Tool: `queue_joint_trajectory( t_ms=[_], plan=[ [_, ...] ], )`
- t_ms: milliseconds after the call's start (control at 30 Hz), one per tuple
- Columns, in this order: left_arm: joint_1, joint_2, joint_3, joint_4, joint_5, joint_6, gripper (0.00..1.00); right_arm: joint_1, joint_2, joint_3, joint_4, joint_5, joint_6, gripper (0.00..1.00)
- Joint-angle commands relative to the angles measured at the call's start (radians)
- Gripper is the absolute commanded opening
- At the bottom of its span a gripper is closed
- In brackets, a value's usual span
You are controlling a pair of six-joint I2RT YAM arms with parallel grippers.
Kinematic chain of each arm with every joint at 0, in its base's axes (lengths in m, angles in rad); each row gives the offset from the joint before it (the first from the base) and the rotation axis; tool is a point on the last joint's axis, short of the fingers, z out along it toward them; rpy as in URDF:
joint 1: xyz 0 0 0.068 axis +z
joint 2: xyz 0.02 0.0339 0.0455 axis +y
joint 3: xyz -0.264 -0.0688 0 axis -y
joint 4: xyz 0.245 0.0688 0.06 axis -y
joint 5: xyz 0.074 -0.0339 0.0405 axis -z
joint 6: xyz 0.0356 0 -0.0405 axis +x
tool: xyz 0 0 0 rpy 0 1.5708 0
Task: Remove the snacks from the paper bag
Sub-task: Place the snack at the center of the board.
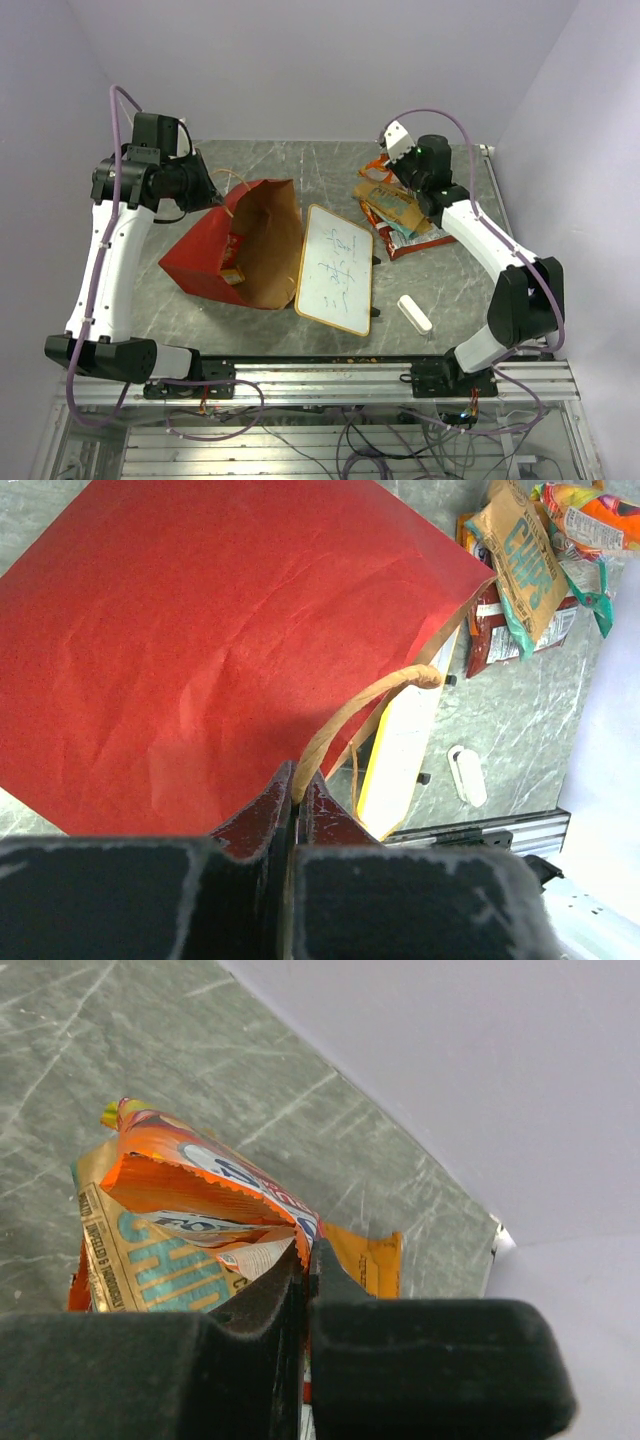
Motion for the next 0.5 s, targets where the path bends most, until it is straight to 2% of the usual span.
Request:
queue_joint_trajectory(
  t_ms=[0, 267, 467],
  plan=[
    [0.006, 0.011, 0.005, 0.039, 0.021, -0.011, 0.07, -0.035, -0.014, -0.07, 0.183, -0.136, -0.045, 0.0],
    [0.023, 0.002, 0.02, 0.022, -0.008, -0.001, 0.07, -0.099, -0.029, -0.158, 0.19, -0.328, -0.14, 0.0],
    [0.028, 0.013, 0.025, 0.026, 0.004, -0.003, 0.07, -0.116, -0.069, -0.246, 0.201, -0.342, -0.265, 0.0]
  ],
)
